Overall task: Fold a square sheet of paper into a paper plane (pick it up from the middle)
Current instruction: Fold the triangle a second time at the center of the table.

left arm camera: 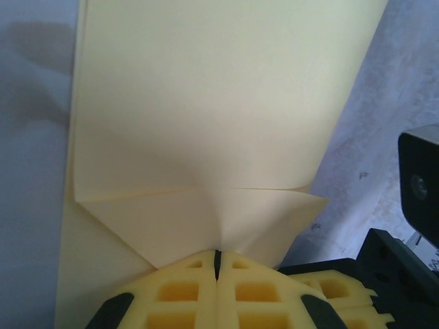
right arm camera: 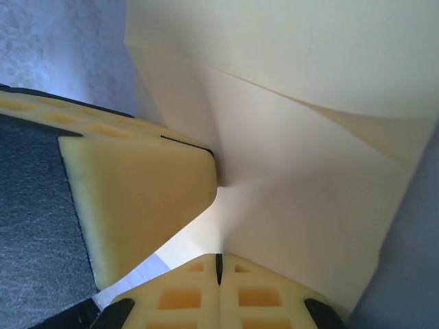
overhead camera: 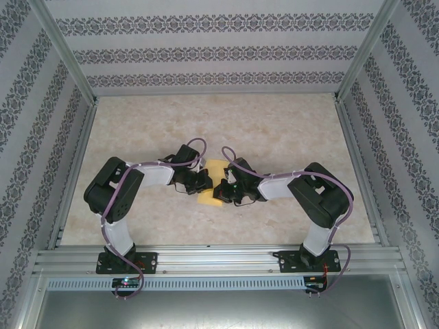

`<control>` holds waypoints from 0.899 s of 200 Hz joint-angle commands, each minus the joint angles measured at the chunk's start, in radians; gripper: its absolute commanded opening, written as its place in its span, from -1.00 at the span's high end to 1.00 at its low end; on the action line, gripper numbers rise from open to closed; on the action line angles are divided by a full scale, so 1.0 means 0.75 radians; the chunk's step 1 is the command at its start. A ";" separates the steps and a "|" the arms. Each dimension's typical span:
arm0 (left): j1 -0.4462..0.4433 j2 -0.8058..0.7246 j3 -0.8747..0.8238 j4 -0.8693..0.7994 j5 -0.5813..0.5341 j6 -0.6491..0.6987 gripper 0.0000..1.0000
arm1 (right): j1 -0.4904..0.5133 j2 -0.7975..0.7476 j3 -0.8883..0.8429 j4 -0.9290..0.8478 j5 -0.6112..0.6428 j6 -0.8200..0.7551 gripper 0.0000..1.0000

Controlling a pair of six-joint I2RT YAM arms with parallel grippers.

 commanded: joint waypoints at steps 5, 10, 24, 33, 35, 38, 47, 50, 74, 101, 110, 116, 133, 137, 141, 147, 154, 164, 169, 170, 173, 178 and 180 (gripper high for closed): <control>0.053 0.060 -0.056 0.099 -0.046 -0.017 1.00 | 0.016 0.021 -0.049 -0.186 0.051 -0.017 1.00; 0.061 0.058 -0.055 0.100 -0.038 -0.010 1.00 | 0.017 0.022 -0.050 -0.197 0.057 -0.020 1.00; 0.082 0.049 -0.057 0.099 -0.016 0.011 1.00 | 0.017 0.030 -0.050 -0.219 0.061 -0.030 1.00; 0.093 0.044 -0.057 0.095 -0.003 0.022 1.00 | 0.017 0.035 -0.047 -0.236 0.065 -0.035 1.00; 0.096 0.044 -0.058 0.096 -0.001 0.024 0.99 | 0.017 0.036 -0.046 -0.241 0.065 -0.036 1.00; 0.097 0.041 -0.057 0.098 0.003 0.026 0.99 | 0.018 0.038 -0.045 -0.246 0.068 -0.036 1.00; 0.103 0.039 -0.057 0.097 0.014 0.035 0.99 | 0.024 0.040 -0.043 -0.263 0.081 -0.038 1.00; 0.104 0.038 -0.056 0.098 0.015 0.036 0.99 | 0.025 0.041 -0.043 -0.270 0.083 -0.039 1.00; 0.121 0.057 -0.031 0.097 0.052 0.046 0.97 | 0.034 0.042 -0.053 -0.285 0.104 -0.038 1.00; 0.139 0.077 0.033 0.042 0.074 0.084 0.96 | 0.038 0.045 -0.066 -0.265 0.104 -0.036 1.00; 0.147 0.077 0.037 0.036 0.070 0.086 0.95 | 0.040 0.047 -0.066 -0.263 0.100 -0.040 1.00; 0.149 0.078 0.037 0.036 0.074 0.087 0.96 | 0.039 0.047 -0.068 -0.262 0.103 -0.043 1.00; 0.153 0.080 0.033 0.041 0.080 0.087 0.95 | 0.039 0.049 -0.068 -0.259 0.099 -0.047 1.00; 0.154 0.079 0.031 0.038 0.081 0.088 0.95 | 0.040 0.051 -0.068 -0.260 0.096 -0.048 1.00; 0.154 0.078 0.027 0.037 0.080 0.091 0.95 | 0.040 0.050 -0.069 -0.259 0.096 -0.049 1.00; 0.156 0.074 0.026 0.029 0.074 0.099 0.95 | 0.040 0.051 -0.070 -0.259 0.096 -0.048 1.00; 0.160 0.070 0.025 0.015 0.065 0.106 0.95 | 0.040 0.050 -0.071 -0.255 0.096 -0.047 1.00; 0.171 0.070 0.025 0.013 0.067 0.109 0.95 | 0.039 0.051 -0.075 -0.252 0.096 -0.048 1.00; 0.175 0.071 0.025 0.016 0.074 0.110 0.95 | 0.039 0.050 -0.076 -0.250 0.096 -0.046 1.00; 0.176 0.072 0.025 0.017 0.075 0.110 0.95 | 0.039 0.050 -0.076 -0.250 0.095 -0.046 1.00; 0.177 0.073 0.026 0.018 0.081 0.109 0.95 | 0.040 0.051 -0.076 -0.250 0.095 -0.046 1.00; 0.177 0.075 0.025 0.021 0.089 0.107 0.95 | 0.039 0.051 -0.074 -0.250 0.094 -0.046 1.00; 0.178 0.076 0.026 0.022 0.090 0.108 0.95 | 0.040 0.052 -0.072 -0.250 0.094 -0.046 1.00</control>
